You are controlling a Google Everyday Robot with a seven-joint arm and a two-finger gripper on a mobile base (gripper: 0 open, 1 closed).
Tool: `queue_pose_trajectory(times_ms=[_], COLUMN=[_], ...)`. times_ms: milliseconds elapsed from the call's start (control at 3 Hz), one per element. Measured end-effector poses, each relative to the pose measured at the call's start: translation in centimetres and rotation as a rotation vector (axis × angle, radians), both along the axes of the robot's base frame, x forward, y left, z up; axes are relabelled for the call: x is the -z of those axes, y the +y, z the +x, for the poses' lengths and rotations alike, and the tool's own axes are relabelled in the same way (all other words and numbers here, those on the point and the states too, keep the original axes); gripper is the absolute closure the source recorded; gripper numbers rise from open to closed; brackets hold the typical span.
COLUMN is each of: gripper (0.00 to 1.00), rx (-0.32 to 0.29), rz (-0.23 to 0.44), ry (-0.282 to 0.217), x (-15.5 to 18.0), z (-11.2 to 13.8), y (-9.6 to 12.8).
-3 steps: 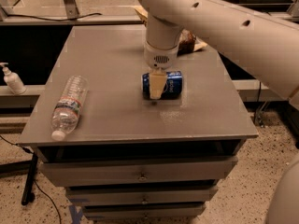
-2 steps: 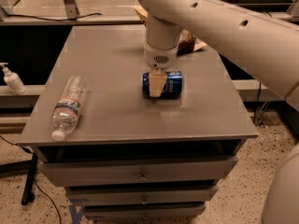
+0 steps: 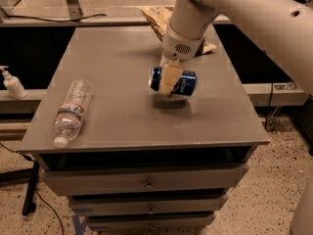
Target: Place pepsi can upright
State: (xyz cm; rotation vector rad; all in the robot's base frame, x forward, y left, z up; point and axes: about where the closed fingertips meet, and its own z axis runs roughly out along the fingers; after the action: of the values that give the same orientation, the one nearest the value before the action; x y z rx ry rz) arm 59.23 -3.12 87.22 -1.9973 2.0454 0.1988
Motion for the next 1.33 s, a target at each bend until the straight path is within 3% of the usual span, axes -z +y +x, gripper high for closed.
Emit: queue_pose_trajectory(times_ms=[667,1000,1333], gripper=[1.00,1.00,1.00], rx=[-0.073,-0.081,-0.084], rz=[0.434,0.468,0.492], ry=[-0.060,-0.052,-0.103], x=[-7.9,-8.5,-8.0], z=[-1.3,-1.8,-1.5], y=[-0.2,0.1,-0.1])
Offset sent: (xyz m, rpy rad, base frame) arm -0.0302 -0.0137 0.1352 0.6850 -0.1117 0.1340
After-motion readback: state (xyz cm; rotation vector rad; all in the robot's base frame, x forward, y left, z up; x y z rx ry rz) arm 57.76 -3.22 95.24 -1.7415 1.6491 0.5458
